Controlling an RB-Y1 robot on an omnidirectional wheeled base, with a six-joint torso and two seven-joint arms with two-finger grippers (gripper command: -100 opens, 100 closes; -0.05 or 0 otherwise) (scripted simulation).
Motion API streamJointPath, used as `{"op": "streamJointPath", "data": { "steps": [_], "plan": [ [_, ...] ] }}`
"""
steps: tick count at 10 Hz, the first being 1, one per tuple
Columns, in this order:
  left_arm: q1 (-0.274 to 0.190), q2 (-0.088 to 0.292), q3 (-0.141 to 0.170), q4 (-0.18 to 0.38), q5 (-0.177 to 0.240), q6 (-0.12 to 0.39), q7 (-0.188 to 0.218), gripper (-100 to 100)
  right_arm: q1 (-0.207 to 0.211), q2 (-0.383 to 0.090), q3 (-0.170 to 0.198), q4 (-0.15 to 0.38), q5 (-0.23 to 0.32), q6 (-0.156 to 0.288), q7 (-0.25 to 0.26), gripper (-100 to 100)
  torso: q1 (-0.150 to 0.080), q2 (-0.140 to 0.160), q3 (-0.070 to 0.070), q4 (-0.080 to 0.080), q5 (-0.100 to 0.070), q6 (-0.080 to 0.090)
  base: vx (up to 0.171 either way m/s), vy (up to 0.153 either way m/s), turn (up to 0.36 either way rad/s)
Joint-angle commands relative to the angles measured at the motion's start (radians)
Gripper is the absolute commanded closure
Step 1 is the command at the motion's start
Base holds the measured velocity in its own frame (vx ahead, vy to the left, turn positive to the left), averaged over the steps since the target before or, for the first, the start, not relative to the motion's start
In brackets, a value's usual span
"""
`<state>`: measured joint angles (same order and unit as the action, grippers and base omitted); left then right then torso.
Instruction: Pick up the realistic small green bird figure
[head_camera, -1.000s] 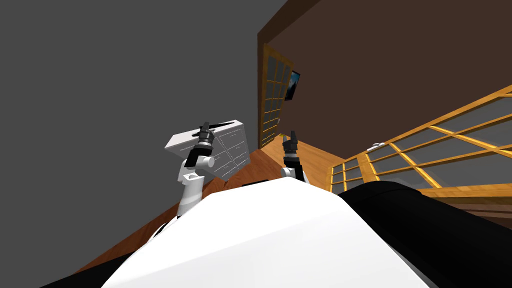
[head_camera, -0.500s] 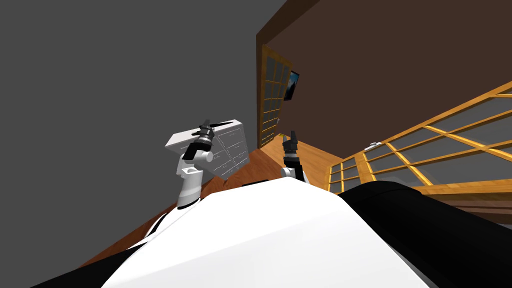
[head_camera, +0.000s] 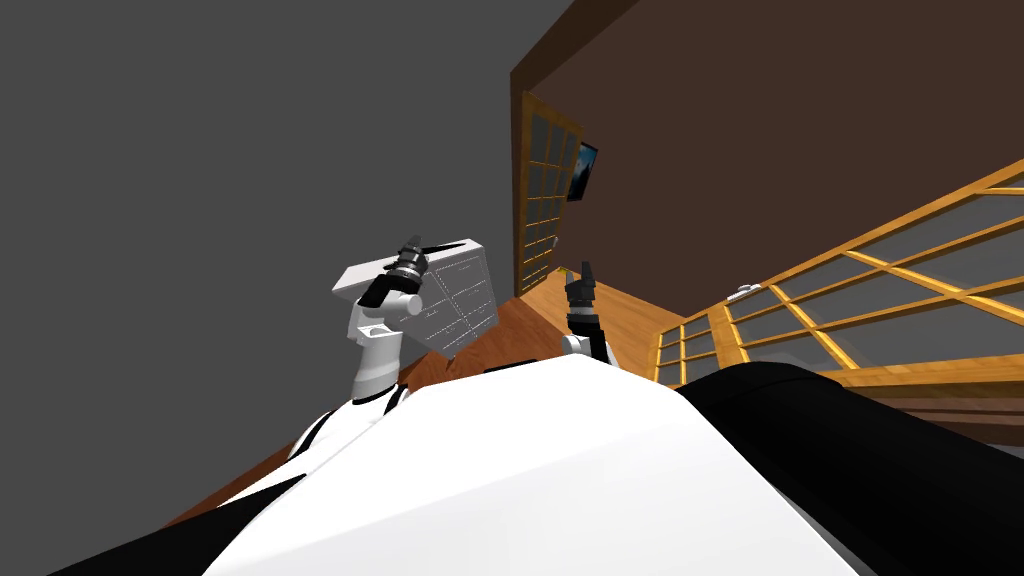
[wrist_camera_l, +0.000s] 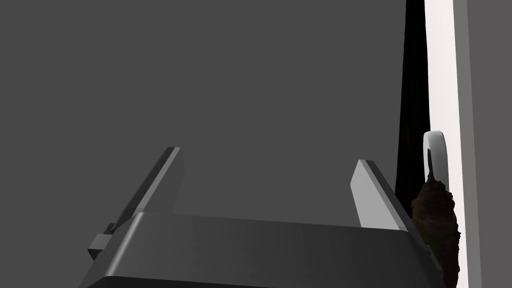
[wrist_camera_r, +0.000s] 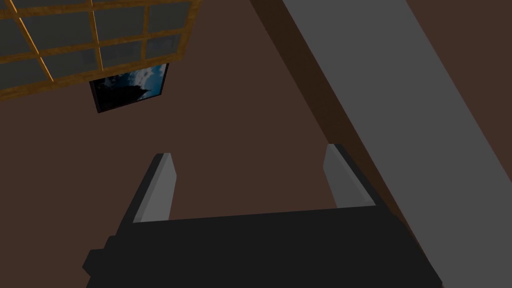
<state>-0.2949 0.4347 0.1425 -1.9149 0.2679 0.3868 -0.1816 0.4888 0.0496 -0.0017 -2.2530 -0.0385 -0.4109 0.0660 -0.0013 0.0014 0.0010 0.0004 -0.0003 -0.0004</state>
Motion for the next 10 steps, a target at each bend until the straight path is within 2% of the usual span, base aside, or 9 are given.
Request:
{"op": "streamJointPath", "data": {
  "steps": [1, 2, 3, 5, 6, 8, 9, 10],
  "plan": [
    [-0.027, 0.005, 0.001, 0.009, 0.006, 0.05, -0.001, -100, 0.0, 0.0, 0.0, 0.0, 0.0, 0.0, 0.0, 0, 0.0, 0.0, 0.0, 0.0, 0.0, 0.0, -0.032, -0.037, 0.014],
    [-0.027, 0.005, 0.001, 0.009, 0.006, 0.072, -0.001, -100, 0.0, 0.0, 0.0, 0.0, 0.0, 0.0, 0.0, 0, 0.0, 0.0, 0.0, 0.0, 0.0, 0.0, -0.014, -0.015, -0.001],
    [-0.076, 0.028, 0.005, 0.04, 0.028, 0.102, 0.0, -100, 0.0, 0.0, 0.0, 0.0, 0.0, 0.0, 0.0, 0, 0.001, -0.001, 0.0, 0.0, 0.0, 0.0, -0.024, -0.025, 0.029],
    [-0.083, 0.028, 0.005, 0.04, 0.028, 0.153, 0.0, -100, 0.0, 0.0, 0.0, 0.0, 0.0, 0.0, 0.0, 0, 0.0, 0.0, 0.0, 0.0, 0.0, 0.0, -0.016, -0.024, 0.008],
    [-0.131, 0.05, 0.008, 0.072, 0.05, 0.185, 0.001, -100, 0.0, 0.0, 0.0, 0.0, 0.0, 0.0, 0.0, 0, 0.001, -0.001, -0.001, 0.0, 0.0, 0.0, -0.014, -0.035, 0.035],
    [-0.137, 0.05, 0.008, 0.072, 0.05, 0.234, 0.001, -100, 0.0, 0.0, 0.0, 0.0, 0.0, 0.0, 0.0, 0, 0.0, -0.001, 0.0, 0.0, 0.0, 0.0, -0.011, -0.022, 0.01],
    [-0.186, 0.072, 0.01, 0.105, 0.071, 0.266, 0.003, -100, 0.0, 0.0, 0.0, 0.0, 0.0, 0.0, 0.0, 0, 0.001, -0.001, -0.001, 0.0, 0.0, 0.0, -0.012, -0.02, 0.029],
    [-0.191, 0.072, 0.01, 0.105, 0.071, 0.294, 0.003, -100, 0.0, 0.0, 0.0, 0.0, 0.0, 0.0, 0.0, 0, 0.001, -0.001, -0.001, 0.0, 0.0, 0.0, -0.008, -0.024, 0.028]
  ]
}}
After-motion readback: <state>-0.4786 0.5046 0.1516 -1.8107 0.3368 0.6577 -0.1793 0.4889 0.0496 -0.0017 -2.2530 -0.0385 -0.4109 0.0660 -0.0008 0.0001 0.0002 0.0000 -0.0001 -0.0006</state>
